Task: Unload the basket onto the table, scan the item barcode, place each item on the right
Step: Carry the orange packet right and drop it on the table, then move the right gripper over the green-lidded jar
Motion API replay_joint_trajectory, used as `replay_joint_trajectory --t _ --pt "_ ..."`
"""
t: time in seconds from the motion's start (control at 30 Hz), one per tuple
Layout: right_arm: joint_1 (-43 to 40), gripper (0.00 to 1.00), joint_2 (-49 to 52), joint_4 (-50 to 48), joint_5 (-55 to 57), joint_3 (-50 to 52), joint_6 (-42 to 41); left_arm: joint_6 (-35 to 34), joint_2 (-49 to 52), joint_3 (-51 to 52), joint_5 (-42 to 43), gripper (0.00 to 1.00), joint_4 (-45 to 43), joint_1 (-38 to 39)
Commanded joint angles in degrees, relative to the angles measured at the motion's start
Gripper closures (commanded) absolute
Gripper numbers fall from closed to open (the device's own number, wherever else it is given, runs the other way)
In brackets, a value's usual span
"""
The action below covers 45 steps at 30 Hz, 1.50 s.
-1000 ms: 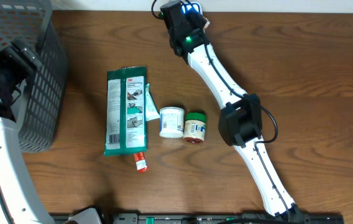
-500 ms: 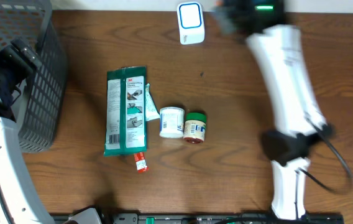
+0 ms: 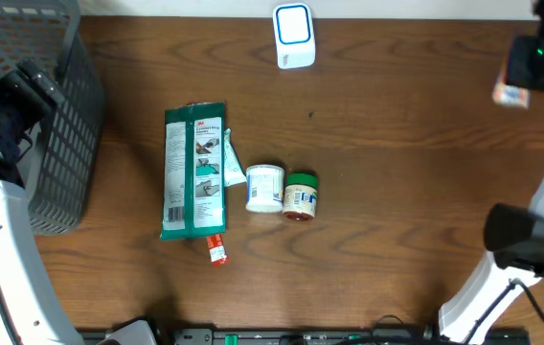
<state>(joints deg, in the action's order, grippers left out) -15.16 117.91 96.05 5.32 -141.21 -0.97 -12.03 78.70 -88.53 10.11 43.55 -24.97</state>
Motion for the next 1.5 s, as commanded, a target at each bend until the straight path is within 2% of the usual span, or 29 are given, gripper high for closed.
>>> replay_joint_trajectory --t 0.0,0.13,0.23,0.37,0.5,0.53,0.6,0.63,0.8,1.03,1.13,1.27,1.47 --pt "-3.7 0.99 0.2 -2.6 -1.0 11.9 -2.8 -0.3 -0.1 -0.5 -0.3 0.07 0.1 -0.1" --pt "-5.7 0.99 0.2 -13.4 -0.9 30.9 -5.3 -0.3 -0.1 -0.5 -0.3 0.07 0.1 -0.1" --pt "-5.6 0.99 0.2 -26.8 -0.9 46.4 -5.9 -0.3 -0.1 -0.5 -0.3 0.07 0.1 -0.1" --pt "-5.7 0.99 0.2 -39.4 1.3 58.9 -7.3 -0.3 -0.1 -0.5 -0.3 0.07 0.1 -0.1" --pt "-5.7 0.99 0.2 -46.4 8.6 64.8 -7.3 -0.3 -0.1 -0.5 -0.3 0.07 0.1 -0.1" --pt "-5.7 0.97 0.2 -48.1 10.2 66.2 -7.3 -0.3 -0.1 -0.5 -0.3 0.07 0.1 -0.1" --pt "-5.6 0.66 0.2 -48.9 10.3 66.4 -7.3 -0.3 -0.1 -0.5 -0.3 0.07 0.1 -0.1" --pt "-5.6 0.54 0.2 -48.9 10.2 66.3 -7.3 -0.3 -0.1 -0.5 -0.3 0.07 0.1 -0.1" --pt "-5.5 0.42 -0.8 -40.9 10.1 60.2 -7.1 -0.3 -0.1 -0.5 -0.3 0.07 0.1 -0.1" --pt "-5.4 0.21 -3.3 -27.0 1.4 46.3 -7.1 -0.3 -0.1 -0.5 -0.3 0.07 0.1 -0.1" --pt "-5.4 0.18 -4.1 -23.6 -2.9 43.2 -7.1 -0.3 -0.1 -0.5 -0.3 0.07 0.1 -0.1" --pt "-5.4 0.18 -5.2 -20.3 -16.6 41.4 -6.6 -0.3 -0.1 -0.5 -0.3 0.07 0.1 -0.1" --pt "-4.1 0.23 -5.9 -12.2 -42.3 41.6 7.7 -0.3 -0.1 -0.5 -0.3 0.07 0.1 -0.1"
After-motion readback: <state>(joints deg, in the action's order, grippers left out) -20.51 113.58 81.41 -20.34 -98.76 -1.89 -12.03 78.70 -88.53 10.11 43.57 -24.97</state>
